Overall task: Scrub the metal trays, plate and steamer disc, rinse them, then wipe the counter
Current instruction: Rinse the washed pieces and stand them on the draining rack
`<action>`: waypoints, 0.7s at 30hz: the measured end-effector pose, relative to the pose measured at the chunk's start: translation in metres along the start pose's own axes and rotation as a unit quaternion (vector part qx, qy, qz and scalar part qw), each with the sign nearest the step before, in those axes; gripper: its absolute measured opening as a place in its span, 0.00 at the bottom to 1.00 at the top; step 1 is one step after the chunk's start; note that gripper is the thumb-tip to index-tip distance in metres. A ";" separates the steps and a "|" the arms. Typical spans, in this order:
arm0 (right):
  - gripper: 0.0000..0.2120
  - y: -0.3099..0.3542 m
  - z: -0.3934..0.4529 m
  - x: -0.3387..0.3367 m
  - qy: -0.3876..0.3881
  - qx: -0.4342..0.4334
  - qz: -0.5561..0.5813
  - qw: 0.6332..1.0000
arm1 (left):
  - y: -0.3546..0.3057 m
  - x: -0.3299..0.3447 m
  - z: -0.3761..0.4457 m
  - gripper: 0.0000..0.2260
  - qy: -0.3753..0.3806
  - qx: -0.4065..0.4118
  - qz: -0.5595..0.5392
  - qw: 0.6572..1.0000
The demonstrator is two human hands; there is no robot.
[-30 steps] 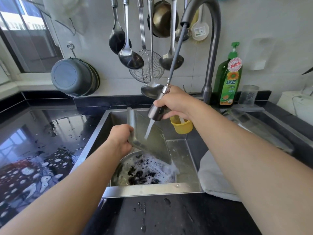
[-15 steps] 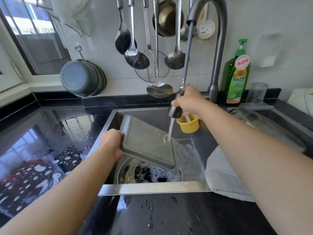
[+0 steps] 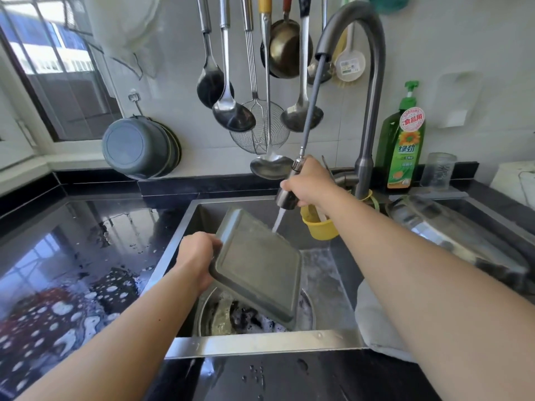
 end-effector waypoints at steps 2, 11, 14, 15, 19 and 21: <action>0.18 -0.008 0.000 -0.014 -0.014 0.003 -0.060 0.998 | -0.004 -0.002 0.002 0.11 0.003 0.004 -0.007 1.000; 0.18 -0.007 0.004 -0.018 0.000 0.013 -0.073 0.997 | -0.013 0.019 -0.007 0.09 0.079 0.033 0.041 0.996; 0.17 0.006 0.007 0.005 0.035 -0.002 -0.021 0.999 | -0.011 0.019 -0.011 0.08 0.071 0.038 0.073 0.994; 0.17 0.010 0.008 0.011 0.047 -0.006 -0.002 0.999 | -0.010 0.018 -0.011 0.09 0.072 0.036 0.078 0.994; 0.18 0.018 0.007 0.026 0.073 -0.018 0.058 0.995 | -0.006 0.012 -0.009 0.08 0.069 0.028 0.069 0.995; 0.20 0.019 0.006 0.029 0.081 -0.017 0.070 0.994 | -0.009 0.013 -0.010 0.06 0.063 0.027 0.058 0.996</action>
Point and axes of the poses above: each hand's wrist, its own z-axis towards the middle knuckle, its own x-axis out of the palm, y = z × x, the point moved 9 cm from there along z, towards the middle knuckle
